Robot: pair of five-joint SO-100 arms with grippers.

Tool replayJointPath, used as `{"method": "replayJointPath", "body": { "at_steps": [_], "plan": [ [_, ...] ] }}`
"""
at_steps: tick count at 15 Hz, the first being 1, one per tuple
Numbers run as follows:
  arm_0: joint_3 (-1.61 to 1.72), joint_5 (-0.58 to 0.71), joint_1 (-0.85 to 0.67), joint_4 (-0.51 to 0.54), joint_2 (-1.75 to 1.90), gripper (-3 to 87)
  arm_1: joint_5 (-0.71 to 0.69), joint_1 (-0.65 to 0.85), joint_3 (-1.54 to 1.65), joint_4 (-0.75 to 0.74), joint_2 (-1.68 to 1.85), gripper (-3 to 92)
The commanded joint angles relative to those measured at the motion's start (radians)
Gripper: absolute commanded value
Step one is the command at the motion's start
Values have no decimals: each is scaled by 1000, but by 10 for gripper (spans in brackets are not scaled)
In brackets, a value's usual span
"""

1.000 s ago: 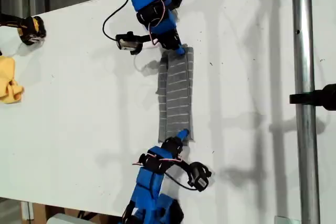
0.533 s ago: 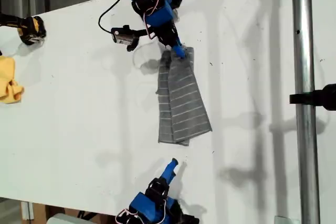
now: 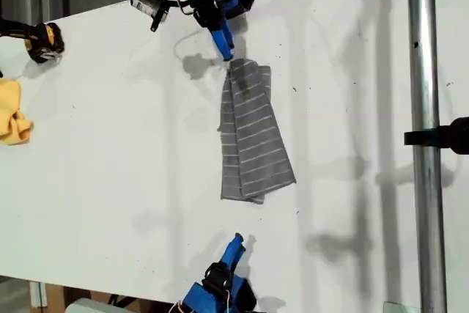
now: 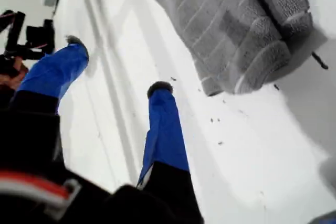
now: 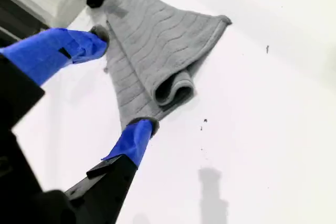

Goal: Grasp corners of a towel and fold twice.

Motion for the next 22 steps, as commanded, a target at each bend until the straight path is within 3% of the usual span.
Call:
{"method": "replayJointPath", "body": {
  "at_steps": [1, 4, 6, 10, 12, 14, 17, 22],
  "plan": [
    [17, 0, 14, 5, 69, 256, 146, -129, 44, 38, 40, 282],
    [35, -40, 15, -17, 28, 236, 515, -374, 140, 8, -57, 282],
    [110, -57, 15, -49, 106, 233, 607, -380, 181, -35, -86, 282],
    [146, -104, 25, -61, 104, 233, 572, -210, 186, -71, -170, 245],
    [155, -95, 20, -74, 104, 231, 474, -87, 192, -183, -285, 265],
    [150, -92, 20, -74, 104, 231, 388, -5, 98, -345, -640, 296],
    [146, -101, 32, -63, 104, 232, 265, 54, -158, -408, -1187, 353],
    [149, -135, 64, -35, 104, 239, 265, -115, -135, -121, -1019, 367]
  ]
}}
